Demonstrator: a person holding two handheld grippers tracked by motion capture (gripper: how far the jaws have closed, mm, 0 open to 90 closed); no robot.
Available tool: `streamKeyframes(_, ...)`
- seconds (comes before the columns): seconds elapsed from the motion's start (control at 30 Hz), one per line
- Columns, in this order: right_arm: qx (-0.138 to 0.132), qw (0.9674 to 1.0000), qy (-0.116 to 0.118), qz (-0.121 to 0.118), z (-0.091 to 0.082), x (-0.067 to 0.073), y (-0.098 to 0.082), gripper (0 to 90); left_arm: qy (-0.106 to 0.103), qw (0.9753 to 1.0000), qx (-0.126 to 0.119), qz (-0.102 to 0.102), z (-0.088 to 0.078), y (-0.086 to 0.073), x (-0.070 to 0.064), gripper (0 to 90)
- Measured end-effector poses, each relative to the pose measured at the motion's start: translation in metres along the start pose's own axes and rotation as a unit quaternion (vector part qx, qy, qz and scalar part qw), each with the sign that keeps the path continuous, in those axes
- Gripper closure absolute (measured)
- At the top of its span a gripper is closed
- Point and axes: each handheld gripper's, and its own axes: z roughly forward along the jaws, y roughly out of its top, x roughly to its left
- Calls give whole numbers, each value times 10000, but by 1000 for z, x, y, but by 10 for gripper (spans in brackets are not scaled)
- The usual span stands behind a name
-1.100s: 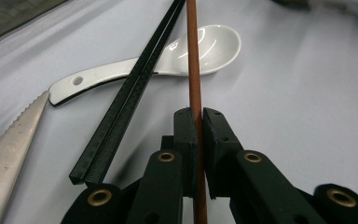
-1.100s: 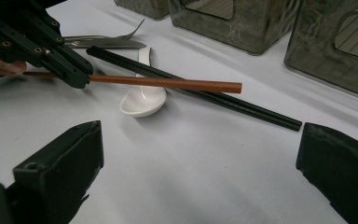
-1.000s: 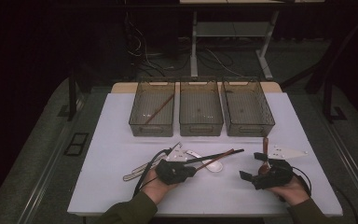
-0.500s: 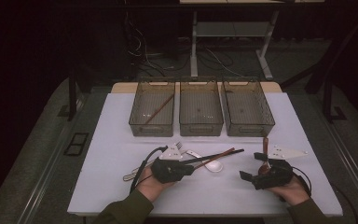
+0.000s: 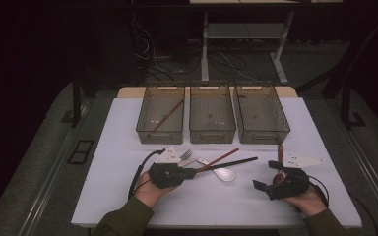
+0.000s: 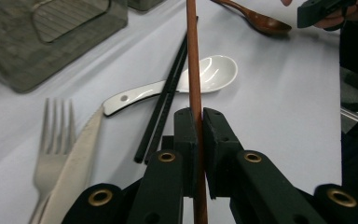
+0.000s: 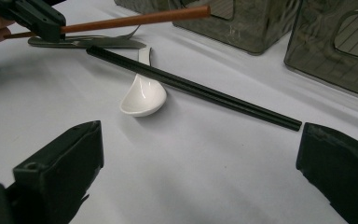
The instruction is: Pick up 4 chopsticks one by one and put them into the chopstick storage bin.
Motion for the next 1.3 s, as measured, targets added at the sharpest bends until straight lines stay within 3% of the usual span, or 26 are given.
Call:
streamKeyframes(0.93, -4, 10000, -3, 2, 0, 0, 0, 5, 475, 9983, -264, -217, -31, 0, 26, 834)
streamKeyframes(1.3, -7, 10000, -1, 38, 0, -1, 0, 5, 738, 9963, -355, -247, -41, 11, 46, 834)
